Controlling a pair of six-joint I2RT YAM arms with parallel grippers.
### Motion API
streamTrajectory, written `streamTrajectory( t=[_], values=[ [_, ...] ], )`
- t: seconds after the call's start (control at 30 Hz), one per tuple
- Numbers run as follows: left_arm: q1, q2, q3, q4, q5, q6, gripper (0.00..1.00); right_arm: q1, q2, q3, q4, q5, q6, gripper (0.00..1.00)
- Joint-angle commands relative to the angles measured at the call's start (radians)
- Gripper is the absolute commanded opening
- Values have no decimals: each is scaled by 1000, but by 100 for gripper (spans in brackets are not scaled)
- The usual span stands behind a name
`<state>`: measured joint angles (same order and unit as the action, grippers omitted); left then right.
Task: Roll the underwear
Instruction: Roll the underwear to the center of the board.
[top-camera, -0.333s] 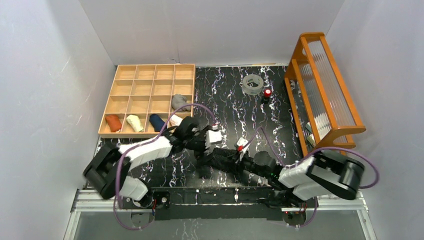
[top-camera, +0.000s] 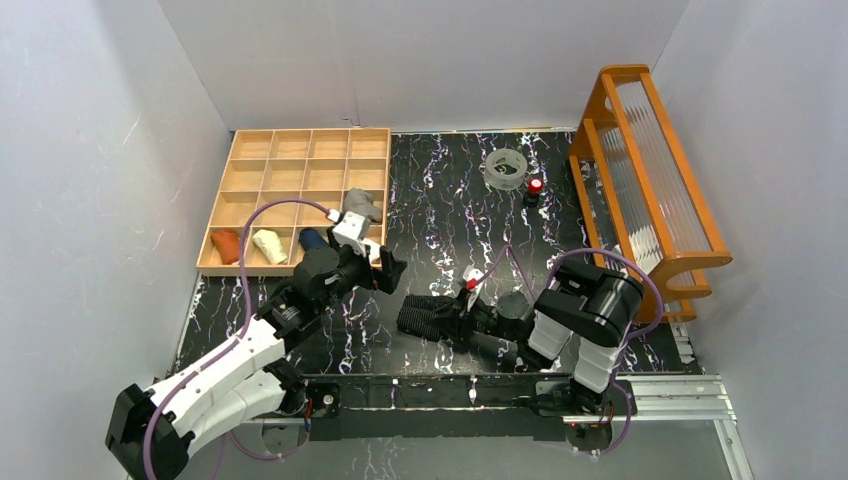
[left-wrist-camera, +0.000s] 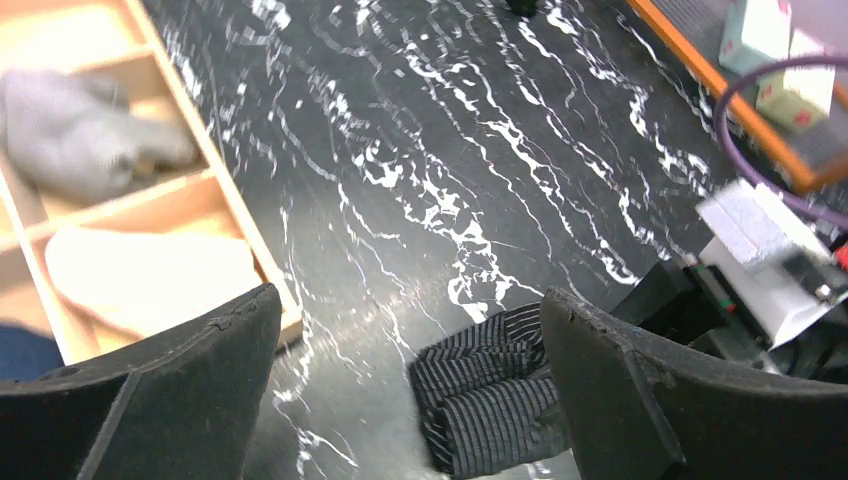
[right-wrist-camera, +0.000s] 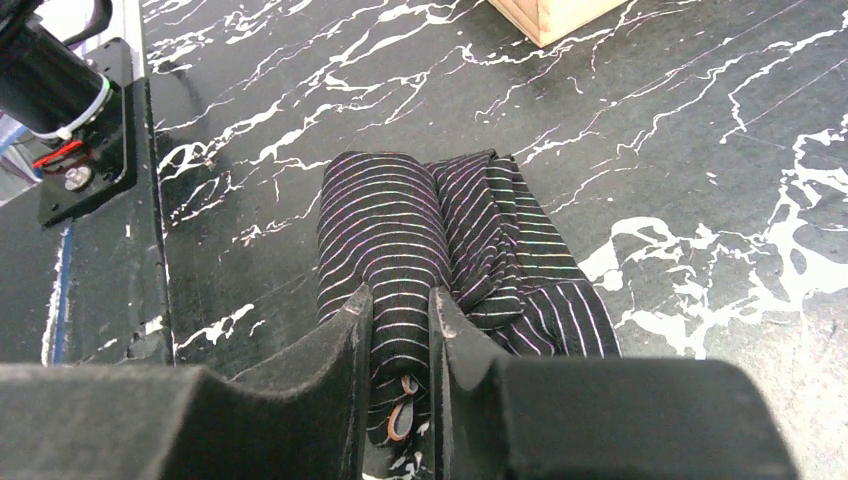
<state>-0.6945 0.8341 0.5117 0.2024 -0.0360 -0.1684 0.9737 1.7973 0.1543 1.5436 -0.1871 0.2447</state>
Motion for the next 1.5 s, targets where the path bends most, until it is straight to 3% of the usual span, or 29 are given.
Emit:
streamTrajectory(
  t=[0.0,0.1,0.23,0.47,0.87,1.0,1.17,1.33,1.47],
  values=[
    [9,-17,-4,-180,-154,-399,98,-53,55,18,-104,-70,44,21],
    [9,15,-21,-230,-93,-507,91,-95,80,11,-66,-138,147,19],
    [10,34,-94,-135,33,-634,88,-143,108,-13,18,-197,277,19],
    [2,162,-156,-94,136,-857,80,-150,118,-22,21,-212,330,19],
    [-153,312,-220,19,-88,-1166,75,-153,166,-52,75,-191,337,19],
    [-165,366,-305,173,-155,-1277,69,-155,146,-60,63,-183,318,19],
    [-172,474,-289,192,-207,-1284,67,-155,135,-59,42,-195,289,20],
    [-174,546,-279,235,-213,-1254,52,-156,126,-61,36,-198,271,22],
    [-174,571,-261,238,-192,-1192,30,-155,95,-51,-1,-217,236,31]
  ],
)
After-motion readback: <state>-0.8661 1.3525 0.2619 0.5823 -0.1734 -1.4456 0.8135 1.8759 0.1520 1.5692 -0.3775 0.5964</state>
